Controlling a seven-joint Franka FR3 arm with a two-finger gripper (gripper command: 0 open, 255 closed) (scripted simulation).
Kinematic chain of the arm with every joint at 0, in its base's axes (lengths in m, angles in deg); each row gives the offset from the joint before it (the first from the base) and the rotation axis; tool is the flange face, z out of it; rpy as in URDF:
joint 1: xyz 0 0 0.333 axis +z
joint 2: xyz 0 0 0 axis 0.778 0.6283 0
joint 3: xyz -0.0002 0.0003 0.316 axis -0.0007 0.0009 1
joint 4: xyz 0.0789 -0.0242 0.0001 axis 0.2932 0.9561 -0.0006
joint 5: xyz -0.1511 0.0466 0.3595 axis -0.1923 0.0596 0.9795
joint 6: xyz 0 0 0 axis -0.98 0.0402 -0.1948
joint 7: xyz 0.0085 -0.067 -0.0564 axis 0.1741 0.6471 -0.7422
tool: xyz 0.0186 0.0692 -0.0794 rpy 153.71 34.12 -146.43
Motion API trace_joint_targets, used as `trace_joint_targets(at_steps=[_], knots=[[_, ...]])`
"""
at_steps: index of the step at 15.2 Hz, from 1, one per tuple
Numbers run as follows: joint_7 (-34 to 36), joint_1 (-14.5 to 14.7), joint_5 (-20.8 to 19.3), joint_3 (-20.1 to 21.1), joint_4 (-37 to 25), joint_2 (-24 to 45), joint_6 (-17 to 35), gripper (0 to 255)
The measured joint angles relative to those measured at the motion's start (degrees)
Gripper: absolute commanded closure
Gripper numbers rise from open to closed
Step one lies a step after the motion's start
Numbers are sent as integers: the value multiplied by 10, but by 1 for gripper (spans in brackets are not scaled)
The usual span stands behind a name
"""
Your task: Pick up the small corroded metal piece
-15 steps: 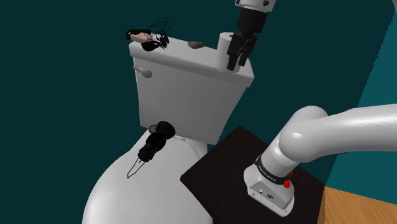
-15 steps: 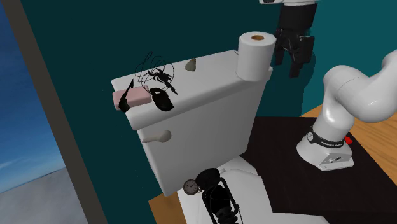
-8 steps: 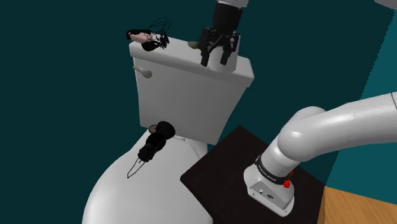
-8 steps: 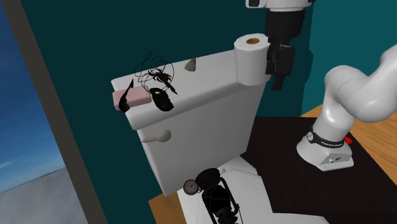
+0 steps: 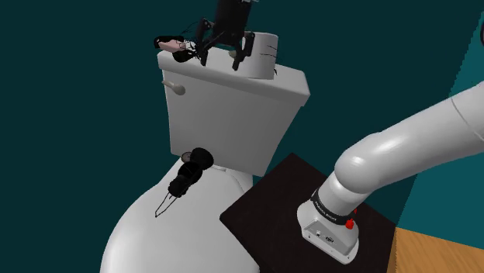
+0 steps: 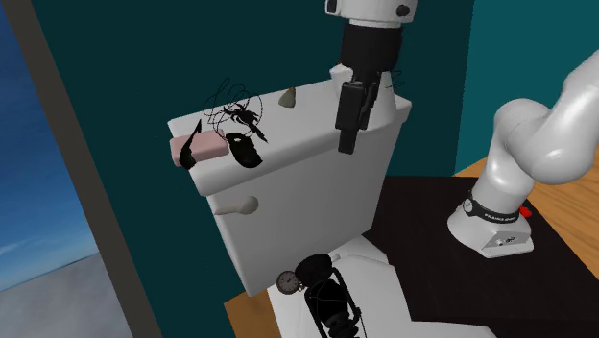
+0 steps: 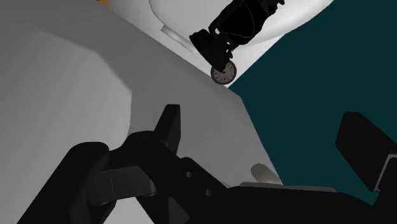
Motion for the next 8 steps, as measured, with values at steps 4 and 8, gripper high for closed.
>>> trace_joint_targets(at_steps=[4,8], knots=[[105,-24,-37,38,-73,89,35,0],[210,-37,-89,65,-162,179,47,0]])
